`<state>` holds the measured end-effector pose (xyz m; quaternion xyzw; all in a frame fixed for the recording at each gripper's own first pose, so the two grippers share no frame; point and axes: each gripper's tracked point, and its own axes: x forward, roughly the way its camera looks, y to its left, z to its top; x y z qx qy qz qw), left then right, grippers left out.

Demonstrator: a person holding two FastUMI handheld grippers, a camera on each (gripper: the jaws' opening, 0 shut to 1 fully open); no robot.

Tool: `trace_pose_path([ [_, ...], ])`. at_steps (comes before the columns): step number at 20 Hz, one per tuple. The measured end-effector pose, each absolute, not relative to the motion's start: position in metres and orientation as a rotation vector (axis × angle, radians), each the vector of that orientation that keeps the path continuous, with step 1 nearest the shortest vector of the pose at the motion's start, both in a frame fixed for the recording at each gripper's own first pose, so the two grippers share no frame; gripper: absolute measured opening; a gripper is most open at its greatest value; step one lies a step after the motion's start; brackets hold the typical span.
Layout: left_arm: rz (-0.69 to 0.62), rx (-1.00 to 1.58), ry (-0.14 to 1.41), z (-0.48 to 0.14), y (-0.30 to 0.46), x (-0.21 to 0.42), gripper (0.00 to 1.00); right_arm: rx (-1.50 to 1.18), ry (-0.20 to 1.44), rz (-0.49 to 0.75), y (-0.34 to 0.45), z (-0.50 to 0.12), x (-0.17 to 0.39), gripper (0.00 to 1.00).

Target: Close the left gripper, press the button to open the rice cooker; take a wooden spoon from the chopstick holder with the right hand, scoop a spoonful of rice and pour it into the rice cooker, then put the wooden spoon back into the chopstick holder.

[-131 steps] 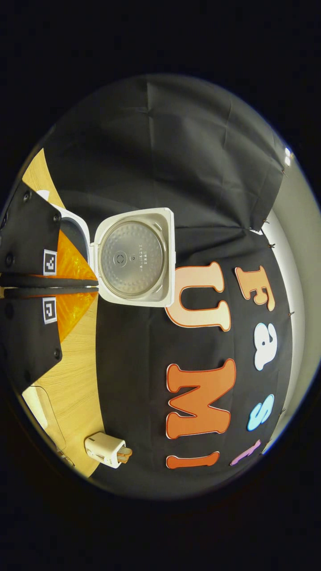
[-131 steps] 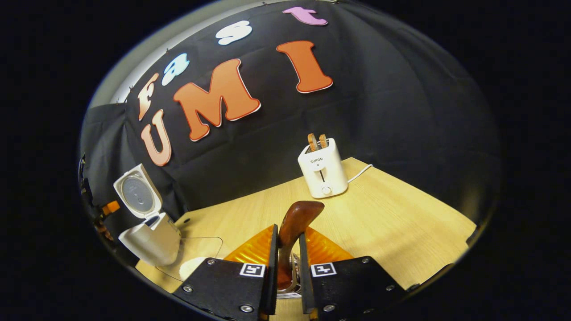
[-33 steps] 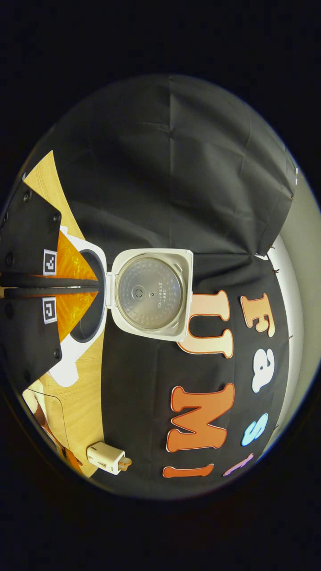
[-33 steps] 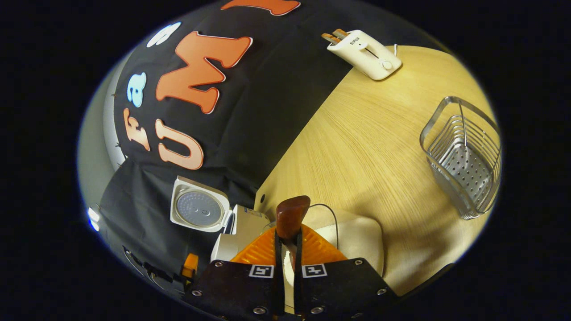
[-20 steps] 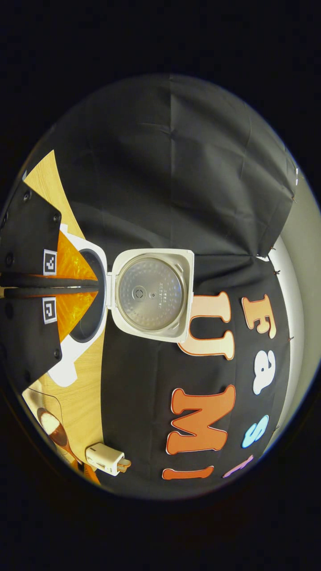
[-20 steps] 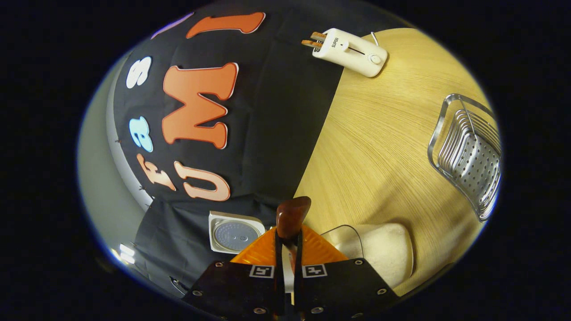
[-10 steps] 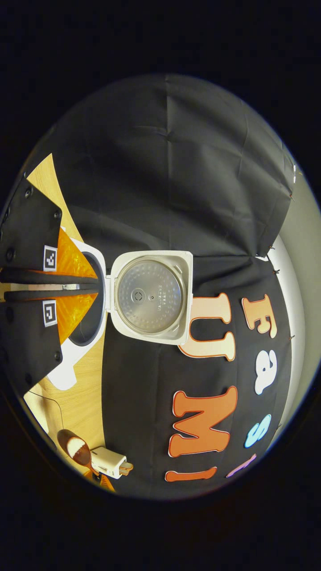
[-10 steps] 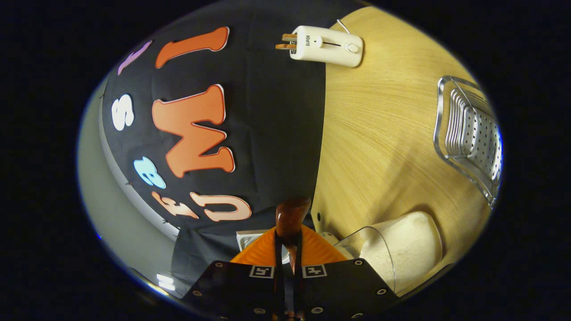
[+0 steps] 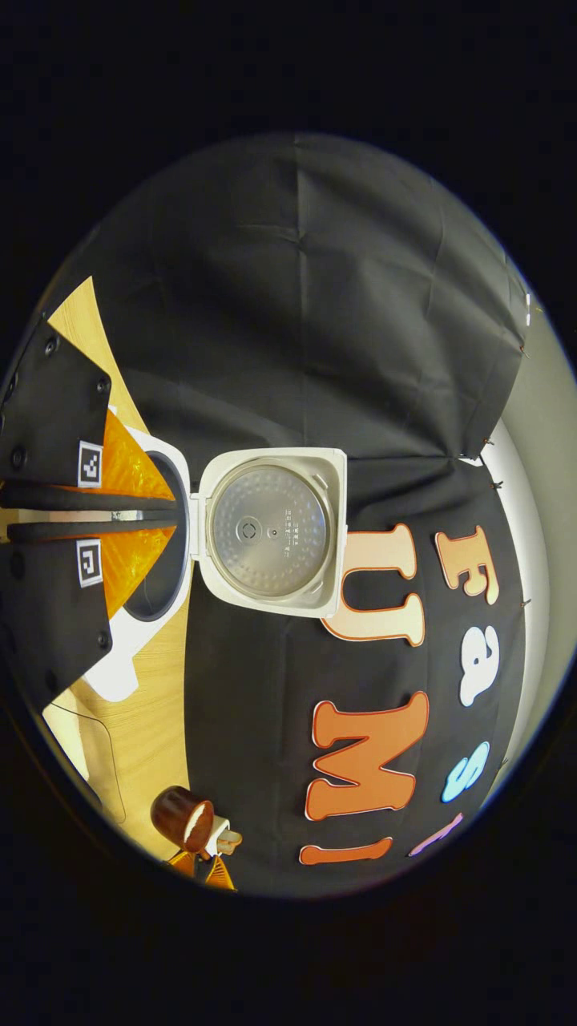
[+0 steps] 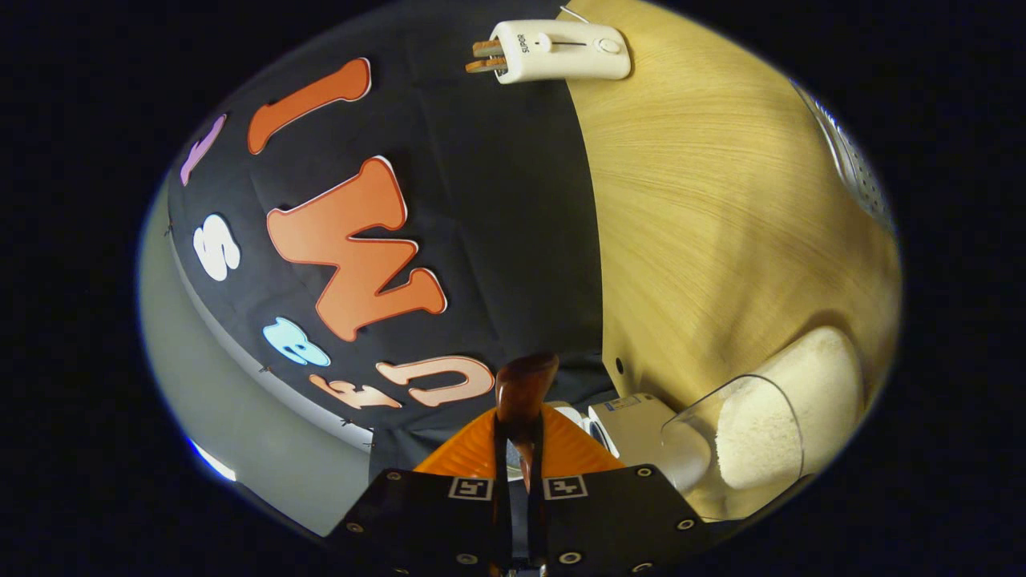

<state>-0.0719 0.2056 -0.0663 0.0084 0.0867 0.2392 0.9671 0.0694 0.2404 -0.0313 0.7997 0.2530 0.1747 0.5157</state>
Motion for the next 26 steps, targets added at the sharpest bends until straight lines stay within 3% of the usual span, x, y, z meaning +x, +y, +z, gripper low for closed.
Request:
trace_pose_path([
  [14,0.568,-0.046,0.184,-0.07,0.253,-0.094,0.1,1.911,0.781,0.572,0.372,0.015,0.099,0.08],
  [26,0.684,-0.05,0.189,-0.079,0.308,-0.13,0.1,1.762,0.832,0.55,0.483,0.019,0.144,0.08],
])
